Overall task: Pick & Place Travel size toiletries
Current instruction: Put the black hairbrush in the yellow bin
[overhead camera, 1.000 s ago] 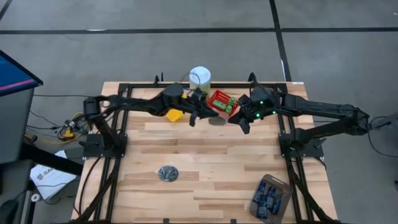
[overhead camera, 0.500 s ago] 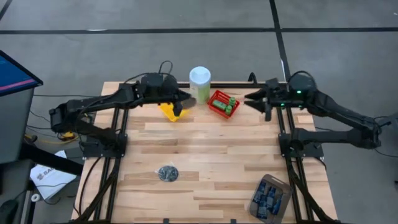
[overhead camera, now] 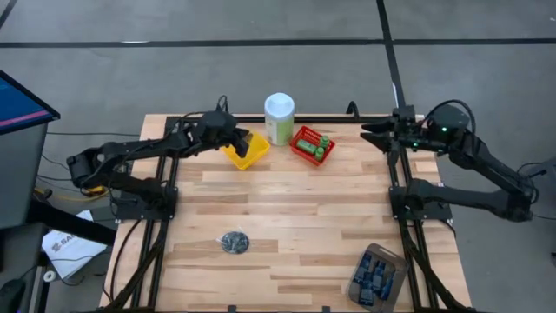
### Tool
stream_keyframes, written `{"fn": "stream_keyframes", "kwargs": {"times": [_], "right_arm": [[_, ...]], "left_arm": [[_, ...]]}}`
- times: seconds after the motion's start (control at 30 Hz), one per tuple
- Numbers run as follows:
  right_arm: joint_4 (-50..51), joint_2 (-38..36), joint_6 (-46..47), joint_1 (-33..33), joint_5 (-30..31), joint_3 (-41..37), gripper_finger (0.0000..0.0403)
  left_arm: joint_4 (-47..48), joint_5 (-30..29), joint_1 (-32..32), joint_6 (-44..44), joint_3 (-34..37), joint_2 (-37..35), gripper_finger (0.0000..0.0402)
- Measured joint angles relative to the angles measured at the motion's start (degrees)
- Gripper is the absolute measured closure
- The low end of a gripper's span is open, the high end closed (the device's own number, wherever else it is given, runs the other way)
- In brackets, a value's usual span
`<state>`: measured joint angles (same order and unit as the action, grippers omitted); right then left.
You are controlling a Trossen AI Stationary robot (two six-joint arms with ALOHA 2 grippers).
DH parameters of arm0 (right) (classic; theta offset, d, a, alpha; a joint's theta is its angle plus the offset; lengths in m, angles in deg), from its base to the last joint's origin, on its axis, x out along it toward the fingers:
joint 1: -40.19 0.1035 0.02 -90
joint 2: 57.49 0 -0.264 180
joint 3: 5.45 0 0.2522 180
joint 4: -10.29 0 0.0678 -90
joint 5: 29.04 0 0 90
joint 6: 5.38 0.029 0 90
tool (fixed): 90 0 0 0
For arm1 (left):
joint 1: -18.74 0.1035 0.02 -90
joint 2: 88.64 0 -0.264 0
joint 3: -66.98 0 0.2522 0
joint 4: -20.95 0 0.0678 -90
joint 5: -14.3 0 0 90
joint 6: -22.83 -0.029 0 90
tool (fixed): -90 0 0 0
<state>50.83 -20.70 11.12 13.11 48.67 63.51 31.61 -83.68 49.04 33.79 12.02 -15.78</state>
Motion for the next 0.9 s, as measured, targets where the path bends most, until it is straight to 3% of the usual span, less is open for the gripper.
{"fn": "stream_keyframes", "kwargs": {"times": [0.5,0.67,0.9], "right_arm": [[5.5,0.0,0.3,-2.9,0.8,0.0,0.0234],[6.3,0.0,0.5,-3.7,0.9,0.0,0.0208],[6.3,0.0,0.5,-4.2,0.8,0.0,0.0178]], "left_arm": [[-3.6,1.8,1.2,3.0,6.0,0.0,0.0386],[-4.1,4.1,1.2,-1.9,6.4,0.0,0.0333],[-4.4,5.4,1.2,-3.4,6.3,-0.8,0.0222]]}}
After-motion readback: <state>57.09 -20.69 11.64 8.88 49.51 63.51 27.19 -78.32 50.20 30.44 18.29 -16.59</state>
